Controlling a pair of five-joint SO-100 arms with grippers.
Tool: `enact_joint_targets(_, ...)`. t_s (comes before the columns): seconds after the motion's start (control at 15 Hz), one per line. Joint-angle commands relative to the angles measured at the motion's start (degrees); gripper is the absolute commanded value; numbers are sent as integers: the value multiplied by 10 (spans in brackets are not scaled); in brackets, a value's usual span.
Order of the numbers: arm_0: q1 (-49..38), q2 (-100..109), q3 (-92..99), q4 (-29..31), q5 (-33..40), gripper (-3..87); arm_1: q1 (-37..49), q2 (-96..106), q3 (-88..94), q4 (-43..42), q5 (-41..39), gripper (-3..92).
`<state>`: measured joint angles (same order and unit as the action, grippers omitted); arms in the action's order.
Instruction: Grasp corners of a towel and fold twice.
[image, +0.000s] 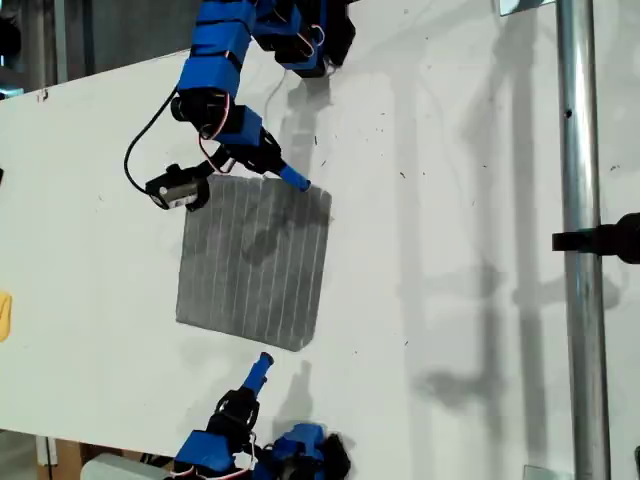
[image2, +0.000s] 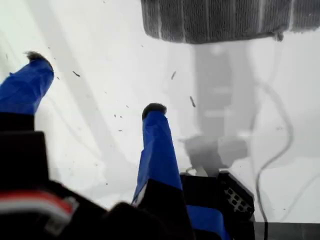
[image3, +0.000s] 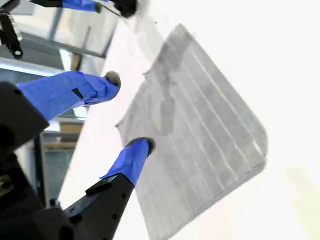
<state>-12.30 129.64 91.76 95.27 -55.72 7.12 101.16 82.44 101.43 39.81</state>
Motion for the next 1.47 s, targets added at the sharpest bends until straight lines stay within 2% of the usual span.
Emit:
enact_joint_targets(0.0, -16, -4, -8, -4, -16, 201, 15, -59, 14, -66, -12, 370)
enact_joint_targets(0.33, -22, -5, 11, -7, -31, 195, 40, -276, -10, -188, -33, 366)
enact_joint_targets(0.67, -19, 2, 32, -5, -47, 190, 69, -355, 2, -262, -42, 320)
enact_joint_targets(0.73, -18, 5, 38, -5, -53, 189, 74, -364, 3, -275, -43, 279)
enact_joint_targets(0.8, -18, 10, 44, -5, -59, 186, 80, -375, 2, -285, -40, 113)
enact_joint_targets(0.87, -18, 15, 47, -5, -62, 178, 83, -381, 2, -291, -31, -2)
enact_joint_targets(1.0, -18, 25, 53, -4, -70, 151, 76, -381, -4, -301, -24, -3)
enact_joint_targets(1.13, -28, 15, 34, 10, -58, -12, 70, -381, -14, -301, -21, -3)
enact_joint_targets(1.2, -29, 4, 17, 11, -50, -17, 69, -381, -17, -302, -19, -3)
enact_joint_targets(1.27, -28, -20, -11, 12, -25, -17, 67, -381, -18, -302, -18, -3)
enact_joint_targets(1.4, -24, -73, -62, 12, 2, 140, 62, -381, -18, -304, -14, -3)
